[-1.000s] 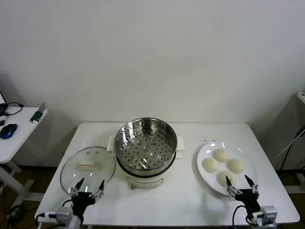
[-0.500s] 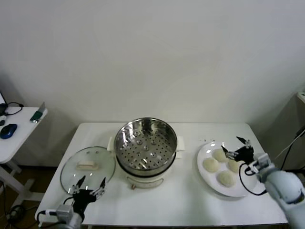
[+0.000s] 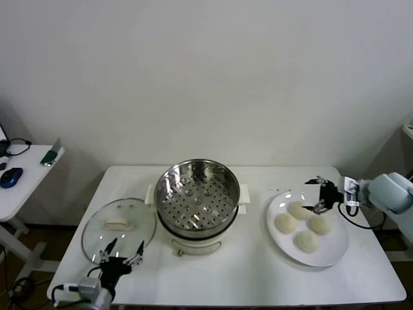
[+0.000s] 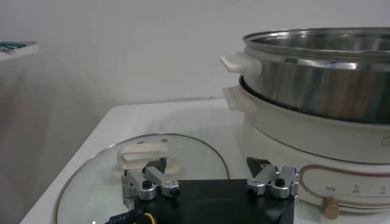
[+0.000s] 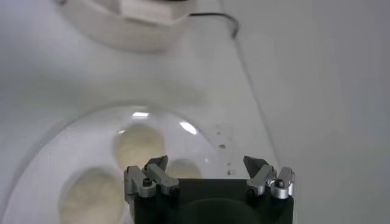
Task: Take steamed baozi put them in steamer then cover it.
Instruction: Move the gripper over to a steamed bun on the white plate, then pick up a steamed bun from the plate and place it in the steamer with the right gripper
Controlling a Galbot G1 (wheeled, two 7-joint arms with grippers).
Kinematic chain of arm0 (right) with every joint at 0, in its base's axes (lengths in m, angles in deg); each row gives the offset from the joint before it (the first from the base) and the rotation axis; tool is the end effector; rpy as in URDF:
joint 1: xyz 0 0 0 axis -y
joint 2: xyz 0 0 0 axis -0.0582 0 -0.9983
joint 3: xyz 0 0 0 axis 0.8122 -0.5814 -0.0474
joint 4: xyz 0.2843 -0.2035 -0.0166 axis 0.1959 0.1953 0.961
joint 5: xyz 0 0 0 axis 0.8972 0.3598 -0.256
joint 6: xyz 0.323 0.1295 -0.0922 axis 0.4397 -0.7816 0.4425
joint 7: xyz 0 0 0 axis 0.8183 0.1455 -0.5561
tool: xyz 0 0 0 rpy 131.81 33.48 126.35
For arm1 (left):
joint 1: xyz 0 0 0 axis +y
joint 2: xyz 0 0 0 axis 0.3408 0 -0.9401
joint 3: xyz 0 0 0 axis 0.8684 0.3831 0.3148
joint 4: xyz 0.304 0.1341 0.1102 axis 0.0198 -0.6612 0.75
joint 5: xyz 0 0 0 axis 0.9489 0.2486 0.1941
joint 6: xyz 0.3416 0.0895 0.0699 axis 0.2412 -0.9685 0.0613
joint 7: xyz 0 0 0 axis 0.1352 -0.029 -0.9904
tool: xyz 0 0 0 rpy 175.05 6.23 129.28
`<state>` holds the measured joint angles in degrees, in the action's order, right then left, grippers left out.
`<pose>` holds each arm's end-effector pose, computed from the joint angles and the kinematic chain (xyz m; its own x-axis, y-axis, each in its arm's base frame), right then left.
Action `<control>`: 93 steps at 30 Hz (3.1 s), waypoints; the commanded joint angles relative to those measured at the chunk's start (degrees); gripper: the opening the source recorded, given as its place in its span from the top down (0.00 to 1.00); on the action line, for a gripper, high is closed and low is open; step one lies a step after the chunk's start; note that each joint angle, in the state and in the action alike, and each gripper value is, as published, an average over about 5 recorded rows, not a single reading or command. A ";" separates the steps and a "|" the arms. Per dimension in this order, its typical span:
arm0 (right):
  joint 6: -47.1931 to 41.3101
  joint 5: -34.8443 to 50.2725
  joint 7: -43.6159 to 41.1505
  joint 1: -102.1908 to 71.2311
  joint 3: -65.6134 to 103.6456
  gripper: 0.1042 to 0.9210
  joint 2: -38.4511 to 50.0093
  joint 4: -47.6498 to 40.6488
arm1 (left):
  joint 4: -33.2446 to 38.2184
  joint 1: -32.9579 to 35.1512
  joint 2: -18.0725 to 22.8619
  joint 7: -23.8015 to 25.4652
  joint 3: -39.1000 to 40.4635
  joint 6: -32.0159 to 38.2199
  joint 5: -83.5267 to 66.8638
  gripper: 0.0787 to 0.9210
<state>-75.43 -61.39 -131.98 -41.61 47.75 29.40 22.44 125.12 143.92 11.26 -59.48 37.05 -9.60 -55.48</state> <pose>0.4517 -0.2472 -0.1715 -0.4126 -0.3302 0.8490 -0.9108 0.1628 -0.3793 0.1631 0.0808 -0.3427 -0.9180 0.0401 0.3945 0.0605 0.9974 0.0394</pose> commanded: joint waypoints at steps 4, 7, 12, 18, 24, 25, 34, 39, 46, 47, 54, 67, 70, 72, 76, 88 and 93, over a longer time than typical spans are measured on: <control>1.43 -1.04 -12.72 30.60 -37.17 0.12 -4.31 -11.66 | -0.42 -0.12 0.25 0.07 -0.09 0.62 -0.04 0.12; 0.41 -0.71 -12.15 27.41 -34.47 0.12 -6.77 -13.54 | -0.33 -0.15 0.46 0.08 -0.13 0.69 -0.14 0.12; 0.69 -2.21 -12.09 24.23 -32.22 0.12 -12.01 -19.05 | -0.25 -0.16 0.56 0.11 -0.39 0.77 -0.31 0.12; 1.88 -4.73 -11.06 22.65 -31.22 0.12 -17.27 -25.04 | -0.14 -0.02 0.63 0.13 -0.77 0.94 -0.49 0.12; 2.19 -6.34 -9.84 21.75 -30.10 0.12 -20.94 -28.56 | -0.22 0.01 0.73 0.14 -0.79 1.05 -0.49 0.12; 2.18 -6.47 -9.75 21.52 -29.93 0.12 -21.33 -28.90 | -0.24 0.01 0.73 0.15 -0.82 1.07 -0.52 0.12; 2.19 -9.34 -8.82 19.32 -27.81 0.12 -23.17 -31.11 | -0.59 0.07 0.58 0.17 -1.02 1.20 -0.64 0.12; 2.05 -10.54 -8.62 18.50 -27.19 0.12 -23.02 -31.21 | -0.75 0.12 0.56 0.16 -0.90 1.32 -0.59 0.12; 1.96 -11.85 -7.58 17.42 -25.50 0.12 -22.71 -31.21 | -0.96 0.24 0.56 0.06 -0.76 1.39 -0.45 0.12; 1.97 -11.85 -7.51 17.43 -25.42 0.12 -22.67 -31.18 | -0.95 0.26 0.56 0.05 -0.73 1.39 -0.42 0.12; 2.49 -11.38 -7.19 16.71 -24.48 0.19 -22.52 -30.54 | -0.89 0.54 0.48 -0.12 -0.73 1.49 -0.31 0.12; 5.46 -6.31 -8.33 28.19 -33.19 0.23 -16.38 -20.33 | -0.36 0.59 0.76 -0.24 -0.69 1.52 -0.07 0.12; 7.31 -2.66 -8.60 37.45 -40.27 0.23 -15.10 -15.09 | -0.32 0.41 0.76 -0.25 -0.57 1.47 -0.03 0.12; 9.21 0.16 -8.37 44.91 -46.55 0.23 -15.45 -11.63 | -0.25 0.30 0.76 -0.25 -0.47 1.42 0.01 0.12; 15.03 4.26 -6.95 60.25 -57.33 0.24 -19.00 -5.07 | -0.06 0.19 0.80 -0.32 -0.37 1.32 0.04 0.12; 30.83 1.83 -6.53 71.16 -62.85 0.24 -35.47 7.35 | 1.09 0.05 0.91 -0.42 -0.35 1.00 0.03 0.12; 33.65 -2.74 -5.93 64.54 -61.00 0.24 -42.69 1.15 | 1.50 -0.06 0.97 -0.44 -0.42 1.00 0.04 0.12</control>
<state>-52.31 -60.51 -138.96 19.50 -8.27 0.84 21.88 126.32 143.89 12.21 -59.93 36.67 -8.58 -55.45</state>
